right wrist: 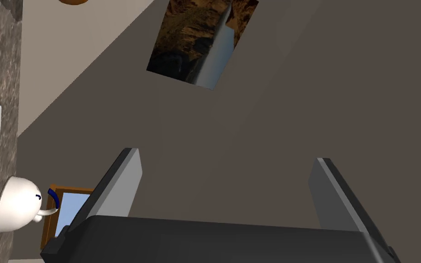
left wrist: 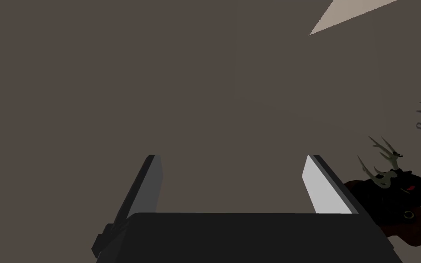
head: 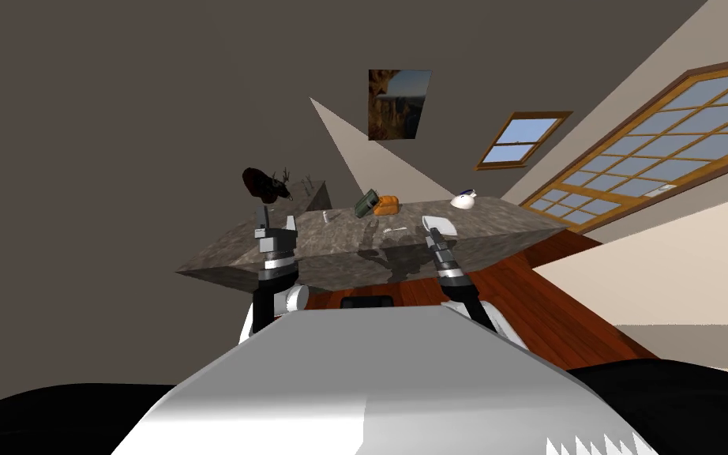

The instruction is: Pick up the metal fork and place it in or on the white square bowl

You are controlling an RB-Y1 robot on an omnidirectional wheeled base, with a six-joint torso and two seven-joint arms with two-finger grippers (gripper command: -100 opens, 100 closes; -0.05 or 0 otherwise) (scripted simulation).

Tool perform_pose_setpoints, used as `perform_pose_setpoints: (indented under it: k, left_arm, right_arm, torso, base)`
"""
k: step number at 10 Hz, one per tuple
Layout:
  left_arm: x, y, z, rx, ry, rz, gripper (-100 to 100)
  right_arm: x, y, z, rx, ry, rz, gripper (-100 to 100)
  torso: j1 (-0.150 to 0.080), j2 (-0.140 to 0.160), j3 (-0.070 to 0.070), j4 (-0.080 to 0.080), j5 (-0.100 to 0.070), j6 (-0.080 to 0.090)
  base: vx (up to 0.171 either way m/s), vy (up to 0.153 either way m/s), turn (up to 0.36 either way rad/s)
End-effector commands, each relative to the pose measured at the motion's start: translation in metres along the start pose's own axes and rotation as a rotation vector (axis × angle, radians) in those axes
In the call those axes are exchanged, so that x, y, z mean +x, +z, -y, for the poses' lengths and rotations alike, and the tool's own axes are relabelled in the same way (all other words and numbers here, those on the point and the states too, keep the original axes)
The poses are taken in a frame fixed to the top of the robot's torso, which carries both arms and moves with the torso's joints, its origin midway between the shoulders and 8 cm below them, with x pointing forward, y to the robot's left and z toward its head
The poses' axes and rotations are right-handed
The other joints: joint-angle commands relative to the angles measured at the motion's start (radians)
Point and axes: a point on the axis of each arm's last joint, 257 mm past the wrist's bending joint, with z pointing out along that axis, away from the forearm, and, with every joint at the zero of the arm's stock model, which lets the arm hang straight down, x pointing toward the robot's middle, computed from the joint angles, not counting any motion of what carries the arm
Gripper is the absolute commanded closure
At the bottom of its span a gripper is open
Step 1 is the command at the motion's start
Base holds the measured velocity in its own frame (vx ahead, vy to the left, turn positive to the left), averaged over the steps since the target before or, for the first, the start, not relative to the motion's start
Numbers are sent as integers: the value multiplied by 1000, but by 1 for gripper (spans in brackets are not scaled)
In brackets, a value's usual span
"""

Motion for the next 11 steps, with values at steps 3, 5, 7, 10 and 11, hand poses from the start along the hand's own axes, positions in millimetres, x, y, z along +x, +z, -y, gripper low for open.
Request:
perform_pose_setpoints:
  k: [3,5,7,10,11]
  left_arm:
    - [0,0,0,0,0,0,0]
    - [0,0,0,0,0,0,0]
    - [0,0,0,0,0,0,0]
    - [0,0,0,0,0,0,0]
    - [0,0,0,0,0,0,0]
  right_arm:
    - [9,-14,36,87,-108,-83,-100]
    - [15,-37,76,180,-232,-175,-100]
    - [18,-53,101,232,-305,-242,-100]
    - [18,-87,144,319,-435,-366,-100]
    - [16,-90,148,324,-455,-388,-100]
  torso:
    - [1,-1,-1,0,0,0]
    - [1,-2,-1,0,0,0]
    - [0,-1,0,0,0,0]
    - [0,-3,-1,0,0,0]
    - [1,0,0,0,0,1]
  base:
    - [-80,-4,66]
    - [-101,-3,145]
    - [-92,0,88]
    - [-87,3,179]
    - [-95,14,-63]
